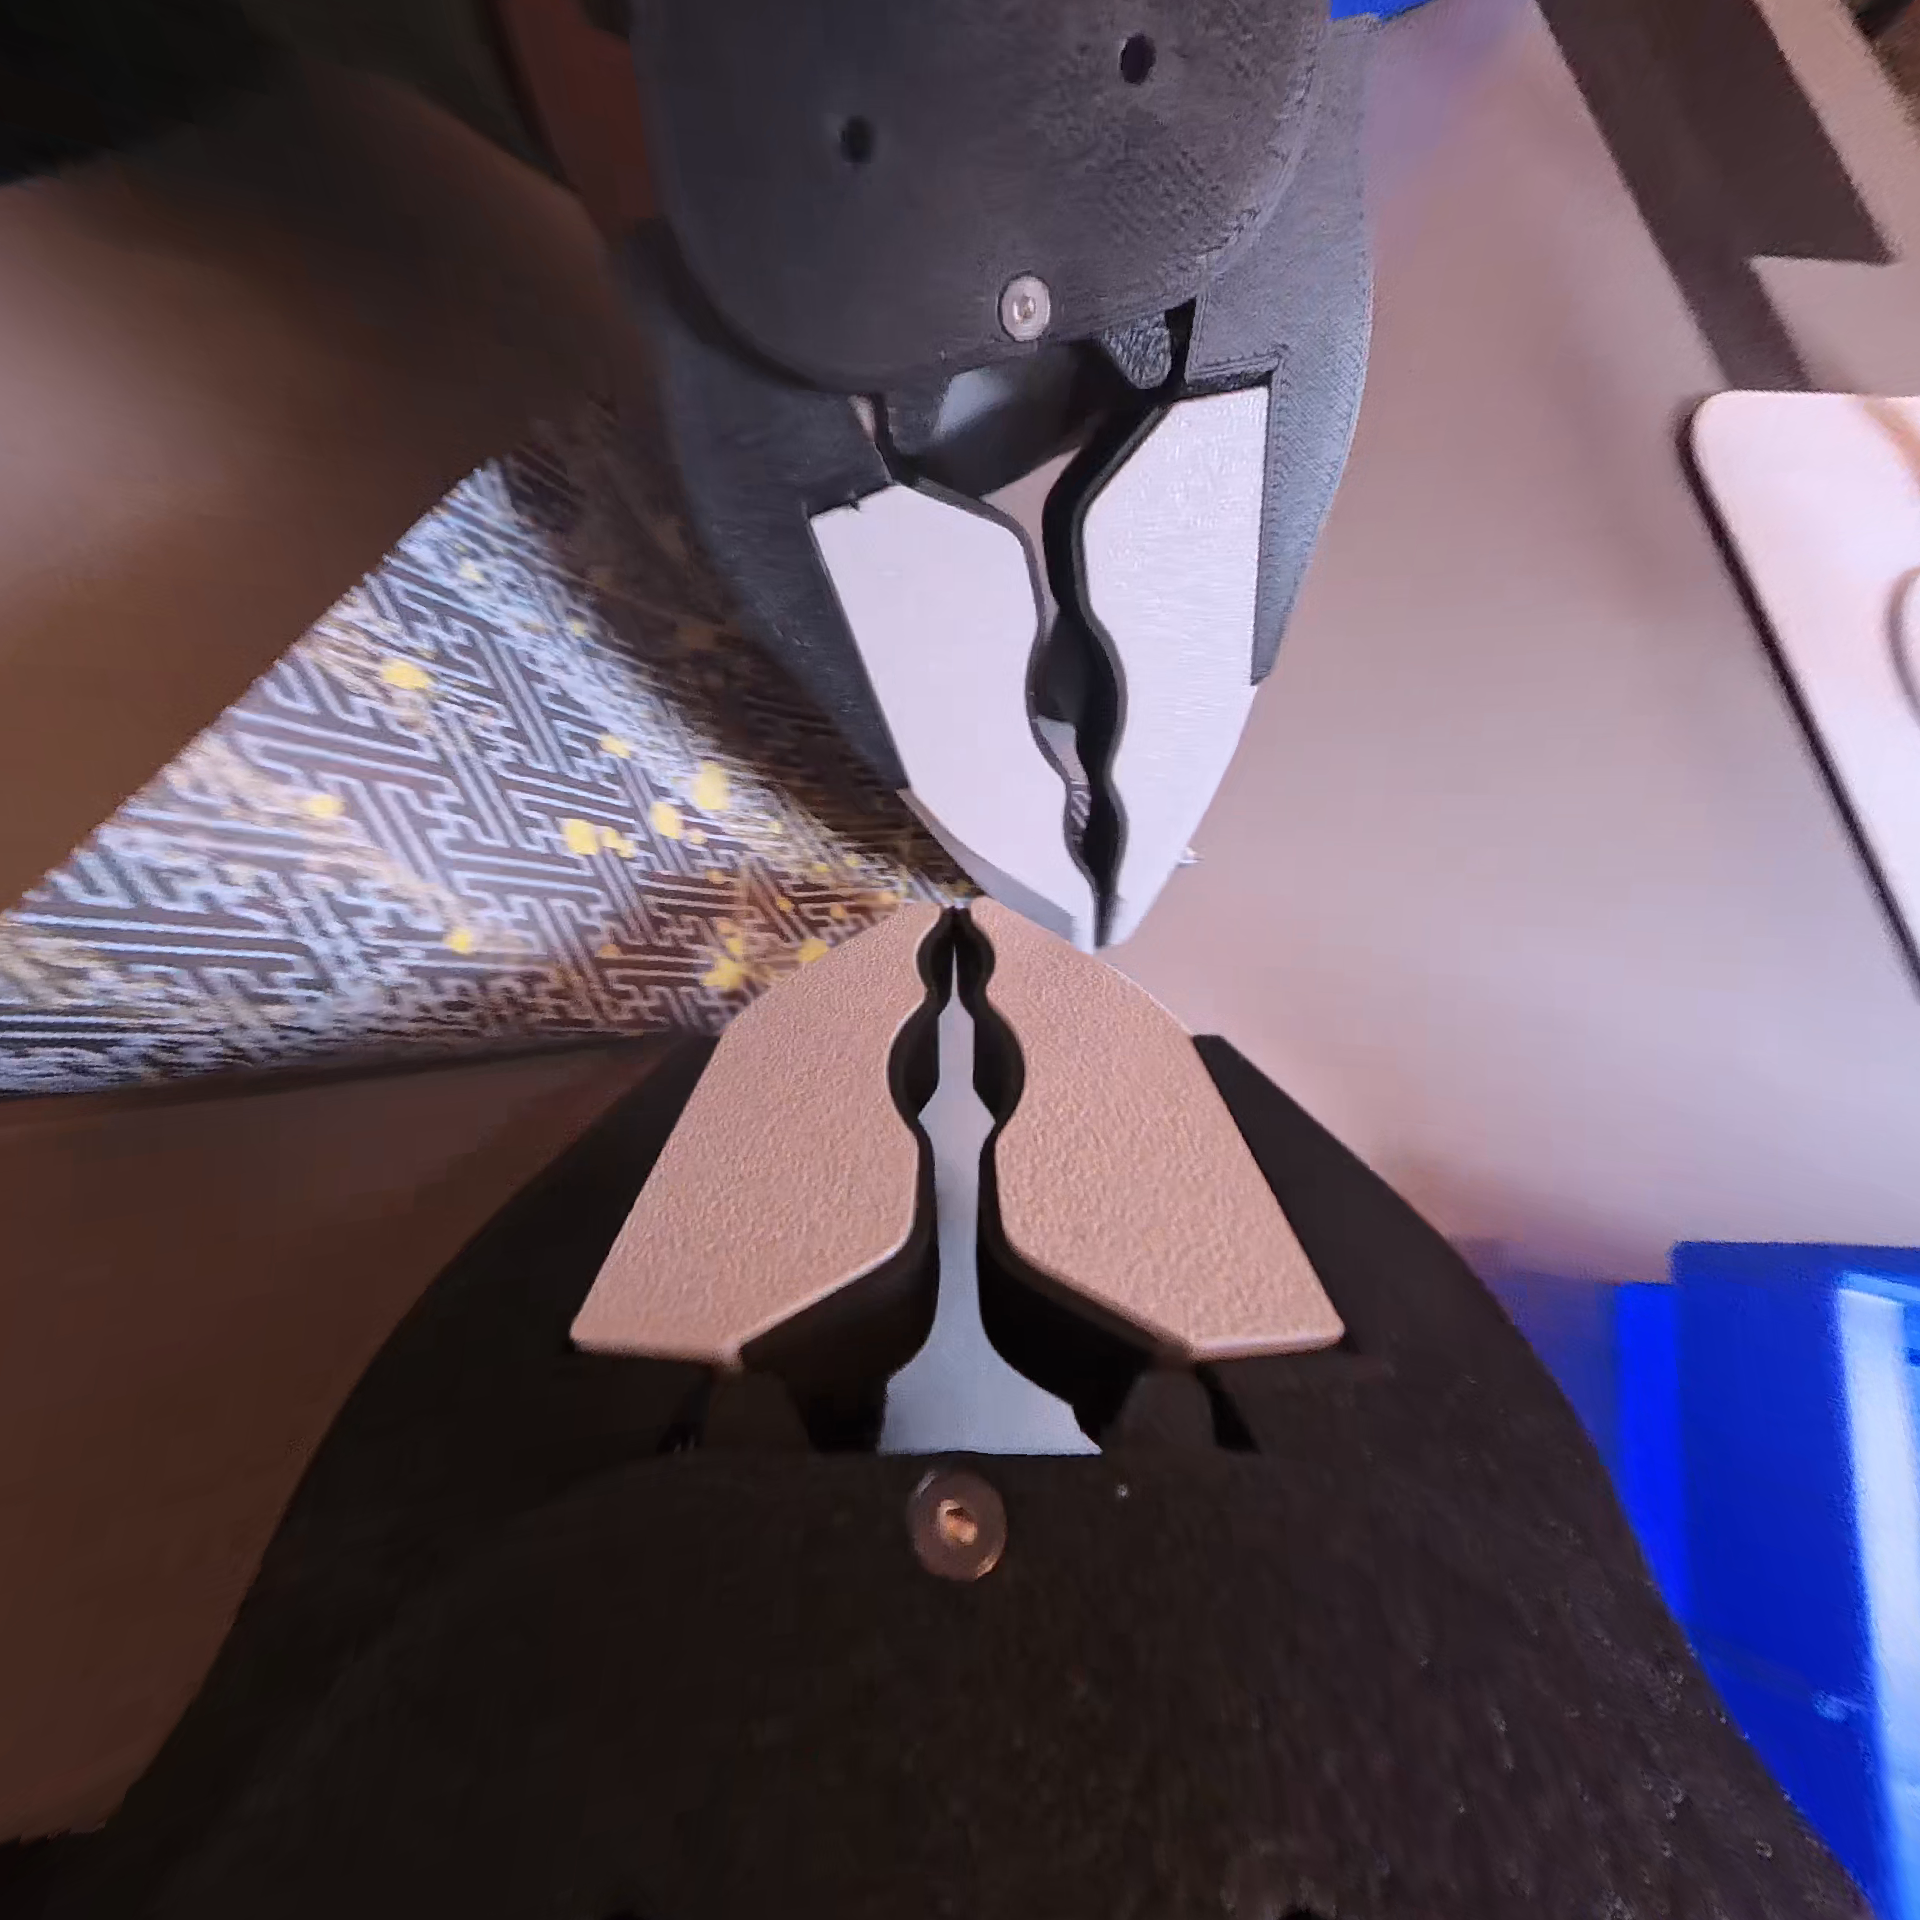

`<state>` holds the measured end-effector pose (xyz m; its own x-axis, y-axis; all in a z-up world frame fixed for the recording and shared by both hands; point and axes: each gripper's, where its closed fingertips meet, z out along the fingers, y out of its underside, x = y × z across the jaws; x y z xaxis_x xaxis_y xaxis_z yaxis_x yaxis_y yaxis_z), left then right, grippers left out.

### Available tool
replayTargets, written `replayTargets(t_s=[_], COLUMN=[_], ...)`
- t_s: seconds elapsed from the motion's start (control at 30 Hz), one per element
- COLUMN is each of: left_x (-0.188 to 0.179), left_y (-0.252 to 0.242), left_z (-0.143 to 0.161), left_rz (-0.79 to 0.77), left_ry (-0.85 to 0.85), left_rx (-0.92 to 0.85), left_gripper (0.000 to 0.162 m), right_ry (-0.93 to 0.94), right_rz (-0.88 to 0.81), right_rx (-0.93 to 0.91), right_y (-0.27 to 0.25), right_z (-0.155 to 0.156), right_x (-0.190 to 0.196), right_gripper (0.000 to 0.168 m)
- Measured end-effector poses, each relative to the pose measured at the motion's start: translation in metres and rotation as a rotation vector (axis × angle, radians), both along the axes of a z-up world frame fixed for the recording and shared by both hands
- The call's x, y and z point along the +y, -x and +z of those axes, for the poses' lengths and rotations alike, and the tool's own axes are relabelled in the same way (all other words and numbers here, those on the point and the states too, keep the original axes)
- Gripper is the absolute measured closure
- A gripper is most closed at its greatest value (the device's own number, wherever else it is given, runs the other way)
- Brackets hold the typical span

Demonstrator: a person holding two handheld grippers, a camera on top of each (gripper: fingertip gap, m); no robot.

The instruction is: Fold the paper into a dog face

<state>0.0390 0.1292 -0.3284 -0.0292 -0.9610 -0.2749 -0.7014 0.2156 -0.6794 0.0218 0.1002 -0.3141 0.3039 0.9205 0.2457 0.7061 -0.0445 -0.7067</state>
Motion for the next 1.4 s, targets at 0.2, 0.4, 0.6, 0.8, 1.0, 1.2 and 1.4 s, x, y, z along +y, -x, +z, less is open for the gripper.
replayTargets(t_s=[0.2,0.4,0.6,0.8,1.0,1.2,1.4], left_x=[0.001,0.002,0.002,0.002,0.001,-0.014,-0.016], left_y=[0.002,0.002,0.002,0.002,0.01,0.016,0.016], left_z=[0.0,0.0,0.0,0.0,0.01,0.005,0.0], left_rz=[0.003,0.009,0.012,0.017,-0.018,-0.105,-0.089], left_ry=[0.002,0.01,0.007,0.005,-0.047,0.001,0.038], left_rx=[-0.002,-0.003,-0.003,-0.004,-0.032,0.028,0.0], left_gripper=[0.162,0.162,0.162,0.162,0.162,0.162,0.162], right_ry=[-0.191,-0.325,-0.366,-0.504,-0.55,-0.565,-0.586], right_rz=[0.002,0.045,0.102,0.177,0.22,0.234,0.243], right_rx=[-0.146,-0.164,-0.248,-0.393,-0.441,-0.435,-0.436], right_y=[-0.001,0.004,0.008,0.008,0.009,0.009,0.009], right_z=[-0.012,-0.002,-0.012,-0.013,-0.013,-0.013,-0.014], right_x=[0.01,0.004,-0.002,-0.003,-0.004,-0.004,-0.004], right_gripper=[0.168,0.168,0.168,0.168,0.168,0.168,0.168])
